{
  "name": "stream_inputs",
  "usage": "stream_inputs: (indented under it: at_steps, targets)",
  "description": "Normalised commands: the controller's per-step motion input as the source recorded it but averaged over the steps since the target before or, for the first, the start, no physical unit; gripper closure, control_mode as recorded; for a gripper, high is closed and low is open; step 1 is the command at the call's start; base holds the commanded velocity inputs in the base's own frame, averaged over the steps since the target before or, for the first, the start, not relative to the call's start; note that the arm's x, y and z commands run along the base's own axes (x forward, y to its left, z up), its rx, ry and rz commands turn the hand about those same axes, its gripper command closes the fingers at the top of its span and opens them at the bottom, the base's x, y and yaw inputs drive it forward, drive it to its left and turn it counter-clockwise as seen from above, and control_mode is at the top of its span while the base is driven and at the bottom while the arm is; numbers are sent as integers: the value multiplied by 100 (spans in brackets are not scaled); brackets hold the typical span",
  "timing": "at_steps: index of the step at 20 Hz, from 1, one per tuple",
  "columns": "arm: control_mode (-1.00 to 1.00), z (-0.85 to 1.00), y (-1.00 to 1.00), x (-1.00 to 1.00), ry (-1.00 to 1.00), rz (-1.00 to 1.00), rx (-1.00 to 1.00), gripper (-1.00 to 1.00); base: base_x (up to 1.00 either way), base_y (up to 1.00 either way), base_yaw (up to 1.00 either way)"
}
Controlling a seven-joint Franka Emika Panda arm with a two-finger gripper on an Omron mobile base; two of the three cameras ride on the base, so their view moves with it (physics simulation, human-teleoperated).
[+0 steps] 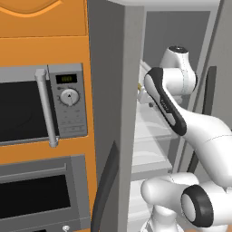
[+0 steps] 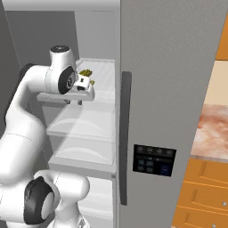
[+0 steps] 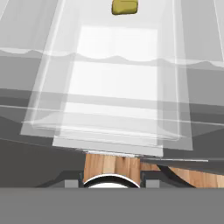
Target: Pick the egg and butter from the fridge and place them by the bowl for mixing.
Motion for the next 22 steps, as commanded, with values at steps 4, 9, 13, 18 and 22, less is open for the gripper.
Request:
stream_inputs:
  at_steps: [4, 9, 13, 18, 22]
  targets:
    - [-100, 1, 0, -10, -5, 0, 0, -100, 0, 0, 0]
    - [-100, 41, 0, -24, -13, 2, 2, -100, 0, 0, 0]
    - [-100, 43, 6, -12, -19, 14, -7, -100, 0, 0, 0]
    - [-100, 25, 17, -1, -21, 19, -6, -100, 0, 0, 0]
    - [-100, 24, 14, 0, -13, 11, -2, -100, 0, 0, 0]
